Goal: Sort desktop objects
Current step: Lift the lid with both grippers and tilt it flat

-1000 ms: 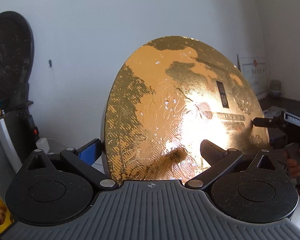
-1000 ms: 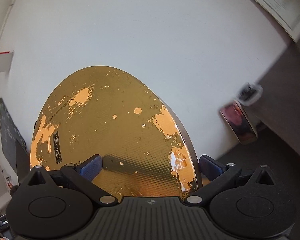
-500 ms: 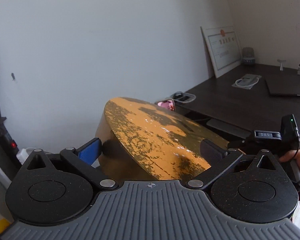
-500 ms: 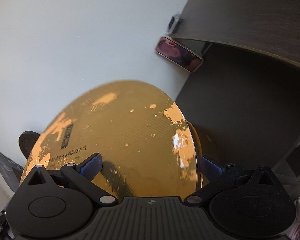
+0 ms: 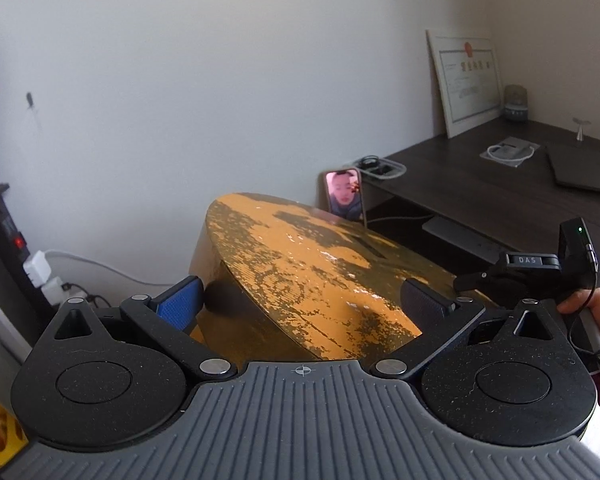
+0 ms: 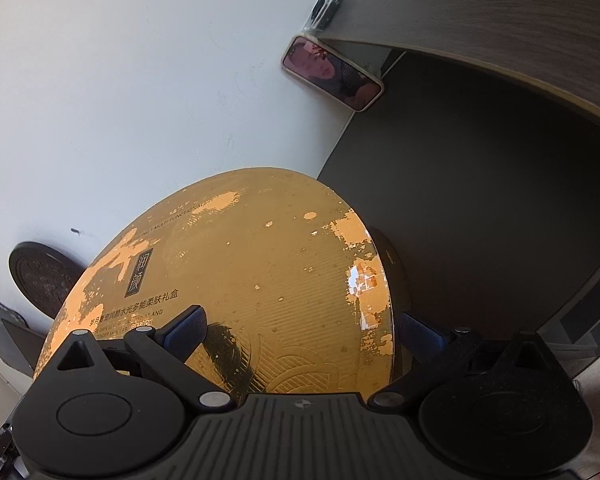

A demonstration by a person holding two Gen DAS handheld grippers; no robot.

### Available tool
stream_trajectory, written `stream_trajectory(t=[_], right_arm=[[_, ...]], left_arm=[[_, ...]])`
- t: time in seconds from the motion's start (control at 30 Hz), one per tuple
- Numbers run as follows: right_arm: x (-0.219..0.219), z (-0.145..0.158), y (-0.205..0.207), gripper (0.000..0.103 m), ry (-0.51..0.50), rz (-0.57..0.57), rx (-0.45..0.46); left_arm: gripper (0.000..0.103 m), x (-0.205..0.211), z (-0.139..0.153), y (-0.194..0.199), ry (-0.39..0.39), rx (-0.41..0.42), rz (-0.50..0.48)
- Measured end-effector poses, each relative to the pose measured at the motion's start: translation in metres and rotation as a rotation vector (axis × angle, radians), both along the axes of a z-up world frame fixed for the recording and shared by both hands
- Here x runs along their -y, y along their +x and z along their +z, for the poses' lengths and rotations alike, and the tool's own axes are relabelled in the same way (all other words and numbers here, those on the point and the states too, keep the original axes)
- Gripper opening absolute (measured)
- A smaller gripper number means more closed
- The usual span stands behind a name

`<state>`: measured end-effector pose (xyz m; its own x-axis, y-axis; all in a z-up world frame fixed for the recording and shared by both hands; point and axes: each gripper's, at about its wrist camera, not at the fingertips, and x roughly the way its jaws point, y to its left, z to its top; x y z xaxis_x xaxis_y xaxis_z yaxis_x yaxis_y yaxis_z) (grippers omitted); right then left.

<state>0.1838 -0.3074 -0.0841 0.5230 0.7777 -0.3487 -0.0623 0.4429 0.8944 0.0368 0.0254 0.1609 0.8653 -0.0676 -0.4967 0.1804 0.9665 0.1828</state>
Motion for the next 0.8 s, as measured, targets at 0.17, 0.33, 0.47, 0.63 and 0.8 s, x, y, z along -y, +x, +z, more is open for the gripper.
stream_trajectory(t=[0.17, 0.33, 0.47, 0.63, 0.8], right_arm=[[-0.016, 0.01, 0.017, 0.103, -0.076, 0.057, 0.003], [-0.038, 0.032, 0.028, 0.103, -0.194, 0.074, 0.072], [-0.058, 0.043, 0.04, 0.103, -0.259, 0.087, 0.116], [-0.078, 0.053, 0.048, 0.103, -0.327, 0.105, 0.159], [-0.091, 0.059, 0.047, 0.103, -0.389, 0.111, 0.202]], left_arm=[[0.103, -0.024, -0.016, 0.003, -0.039, -0.009, 0.047], [0.103, -0.058, -0.042, 0.003, -0.115, -0.012, 0.111], [0.102, -0.078, -0.054, 0.002, -0.162, -0.017, 0.137], [0.102, -0.099, -0.069, 0.002, -0.199, -0.022, 0.177], [0.102, -0.117, -0.089, 0.005, -0.247, -0.038, 0.213]])
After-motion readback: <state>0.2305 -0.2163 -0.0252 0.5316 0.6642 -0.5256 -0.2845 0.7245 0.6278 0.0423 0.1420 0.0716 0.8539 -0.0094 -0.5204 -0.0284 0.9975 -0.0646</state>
